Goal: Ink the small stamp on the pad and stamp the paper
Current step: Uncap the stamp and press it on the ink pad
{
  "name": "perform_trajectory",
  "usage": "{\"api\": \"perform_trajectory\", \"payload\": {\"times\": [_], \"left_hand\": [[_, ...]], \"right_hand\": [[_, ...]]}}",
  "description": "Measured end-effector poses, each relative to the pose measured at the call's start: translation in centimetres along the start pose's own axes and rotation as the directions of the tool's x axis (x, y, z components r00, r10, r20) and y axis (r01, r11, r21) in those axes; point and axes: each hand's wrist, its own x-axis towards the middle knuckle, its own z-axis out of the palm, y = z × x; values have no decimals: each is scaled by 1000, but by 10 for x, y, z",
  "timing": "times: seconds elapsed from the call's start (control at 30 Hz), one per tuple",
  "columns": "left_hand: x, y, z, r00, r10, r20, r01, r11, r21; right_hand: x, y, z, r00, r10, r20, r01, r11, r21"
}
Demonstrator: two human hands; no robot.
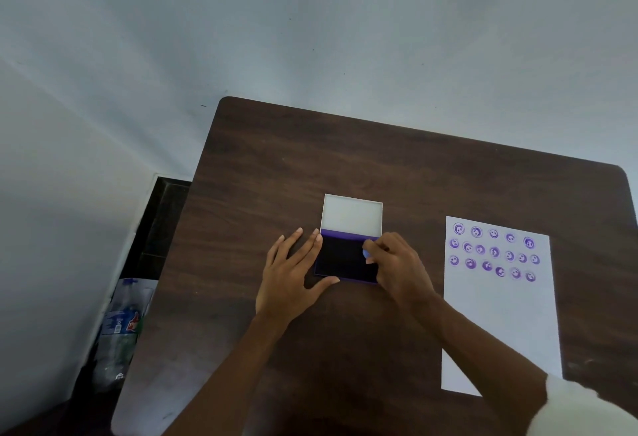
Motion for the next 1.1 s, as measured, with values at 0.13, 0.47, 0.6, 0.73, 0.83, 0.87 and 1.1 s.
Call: {"api": "perform_trajectory", "payload": {"times": [0.13,0.47,0.6,0.73,0.83,0.87,1.1], "left_hand": [[1,1,-3,1000,6,-11,-6,1000,1],[3,4,-7,1000,-5,-8,5,1000,-14],[4,4,-7,1000,-4,0,4,1000,-10],[3,3,-5,1000,-19,-4,19,1000,-25],[3,1,-2,1000,-24,-9,24,999,-30],[2,1,-2,1000,-22,-9,22,999,-29],[3,3,-8,1000,-16,22,16,1000,-4]], "right_hand": [[2,-3,-3,996,81,45,-83,995,50],[19,-52,20,988,141,66,-143,989,25],[15,-54,28,988,142,52,-143,990,8],[14,-48,28,999,47,25,-47,999,-17],[21,-38,21,992,-91,91,97,993,-61],[24,-35,17,984,-136,119,145,987,-70],[25,-35,14,987,-42,154,37,999,32]]}}
